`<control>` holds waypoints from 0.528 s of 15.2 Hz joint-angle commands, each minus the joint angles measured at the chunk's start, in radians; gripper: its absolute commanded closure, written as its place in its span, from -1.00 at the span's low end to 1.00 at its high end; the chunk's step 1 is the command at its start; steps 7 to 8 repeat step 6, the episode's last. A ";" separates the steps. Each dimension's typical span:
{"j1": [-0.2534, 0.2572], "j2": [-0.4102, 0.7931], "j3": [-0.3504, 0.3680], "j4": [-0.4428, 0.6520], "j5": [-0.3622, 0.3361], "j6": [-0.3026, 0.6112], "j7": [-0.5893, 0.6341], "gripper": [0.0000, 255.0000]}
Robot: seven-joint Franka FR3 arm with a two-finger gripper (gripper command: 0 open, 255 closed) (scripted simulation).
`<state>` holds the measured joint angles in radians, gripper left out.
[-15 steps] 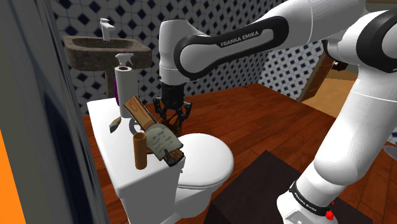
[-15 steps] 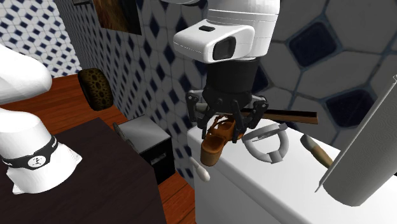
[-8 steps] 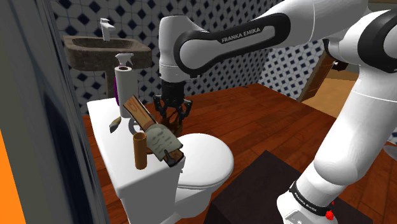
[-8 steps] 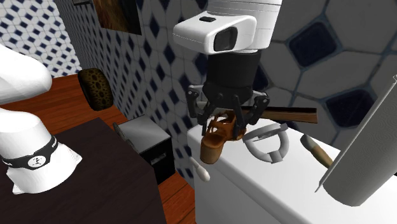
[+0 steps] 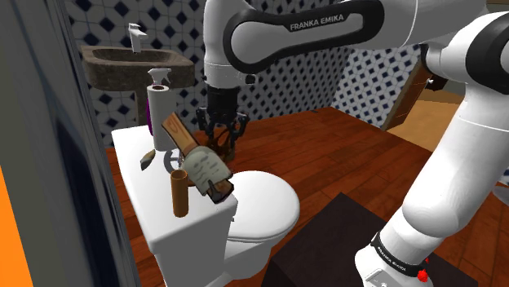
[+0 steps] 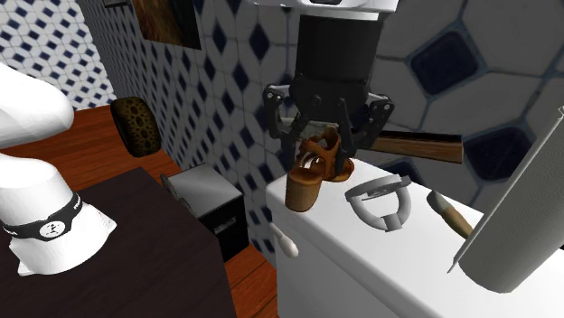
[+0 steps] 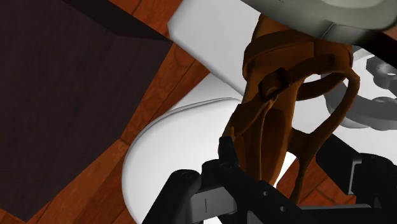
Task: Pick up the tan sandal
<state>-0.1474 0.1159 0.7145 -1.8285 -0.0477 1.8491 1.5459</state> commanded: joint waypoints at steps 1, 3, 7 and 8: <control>-0.001 -0.007 0.000 0.020 0.005 -0.025 -0.003 1.00; -0.002 -0.011 0.001 0.043 0.008 -0.051 -0.005 1.00; -0.002 -0.013 0.001 0.056 0.009 -0.066 -0.006 1.00; -0.002 -0.013 0.001 0.056 0.009 -0.066 -0.006 1.00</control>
